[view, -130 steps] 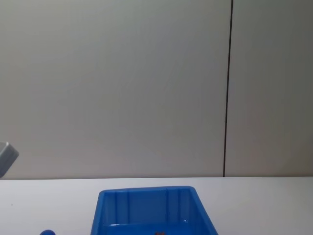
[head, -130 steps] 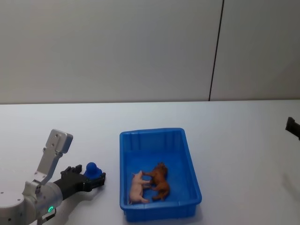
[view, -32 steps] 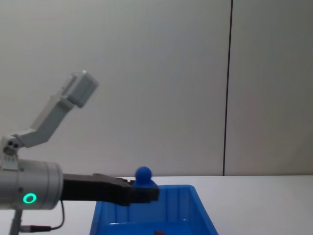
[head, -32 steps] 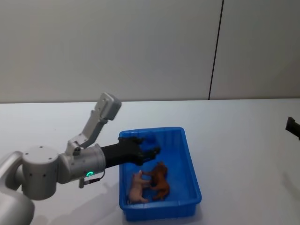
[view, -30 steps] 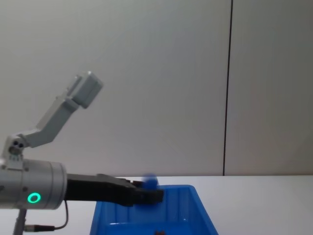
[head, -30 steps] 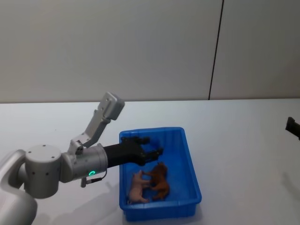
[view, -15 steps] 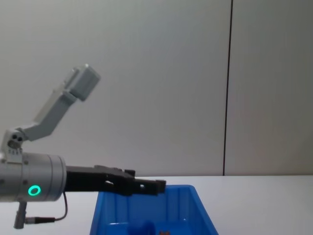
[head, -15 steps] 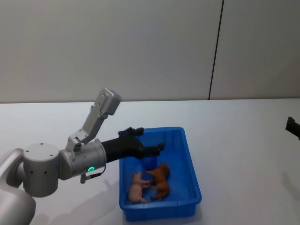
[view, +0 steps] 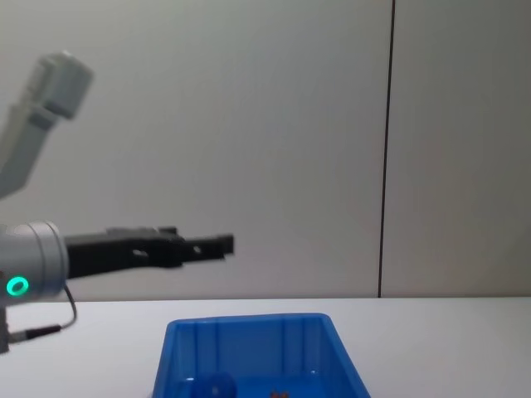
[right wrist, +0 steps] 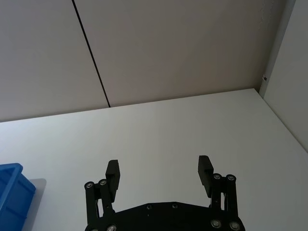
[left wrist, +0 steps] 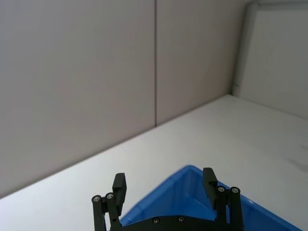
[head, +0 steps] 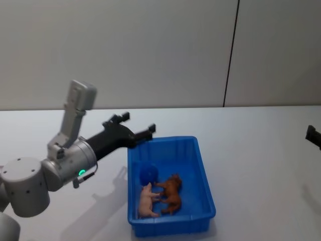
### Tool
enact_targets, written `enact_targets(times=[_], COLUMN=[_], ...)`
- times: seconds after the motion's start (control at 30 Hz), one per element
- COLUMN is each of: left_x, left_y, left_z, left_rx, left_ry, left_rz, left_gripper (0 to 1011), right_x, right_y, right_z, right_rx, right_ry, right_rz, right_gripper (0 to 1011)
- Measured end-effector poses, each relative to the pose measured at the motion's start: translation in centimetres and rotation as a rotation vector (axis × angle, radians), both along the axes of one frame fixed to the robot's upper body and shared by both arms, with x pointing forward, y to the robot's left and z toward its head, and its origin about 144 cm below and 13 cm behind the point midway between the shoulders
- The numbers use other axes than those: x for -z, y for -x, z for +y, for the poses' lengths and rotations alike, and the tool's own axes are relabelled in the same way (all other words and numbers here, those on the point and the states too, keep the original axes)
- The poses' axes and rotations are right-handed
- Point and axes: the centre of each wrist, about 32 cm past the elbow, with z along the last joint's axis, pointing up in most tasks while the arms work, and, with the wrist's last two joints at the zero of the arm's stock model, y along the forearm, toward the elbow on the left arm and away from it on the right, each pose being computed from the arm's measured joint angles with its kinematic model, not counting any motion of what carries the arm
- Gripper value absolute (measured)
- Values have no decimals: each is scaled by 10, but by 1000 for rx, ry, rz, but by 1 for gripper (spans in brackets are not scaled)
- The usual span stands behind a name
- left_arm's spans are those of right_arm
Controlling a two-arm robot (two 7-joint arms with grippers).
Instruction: Pick up the two dolls from the table and place them into the box.
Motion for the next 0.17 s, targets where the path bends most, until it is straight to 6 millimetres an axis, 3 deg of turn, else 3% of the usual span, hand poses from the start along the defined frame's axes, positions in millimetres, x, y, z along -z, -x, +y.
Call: enact_targets(times=[0.17], left_x=[-4], left_y=[7], left_z=[5], left_rx=[-66], left_ry=[41], left_rz=[-54], left_gripper=[1003], right_x=[0], right_y=[0], right_z=[0], right_rx=[0], right_ry=[0], right_rz=[0], right_gripper=[1001])
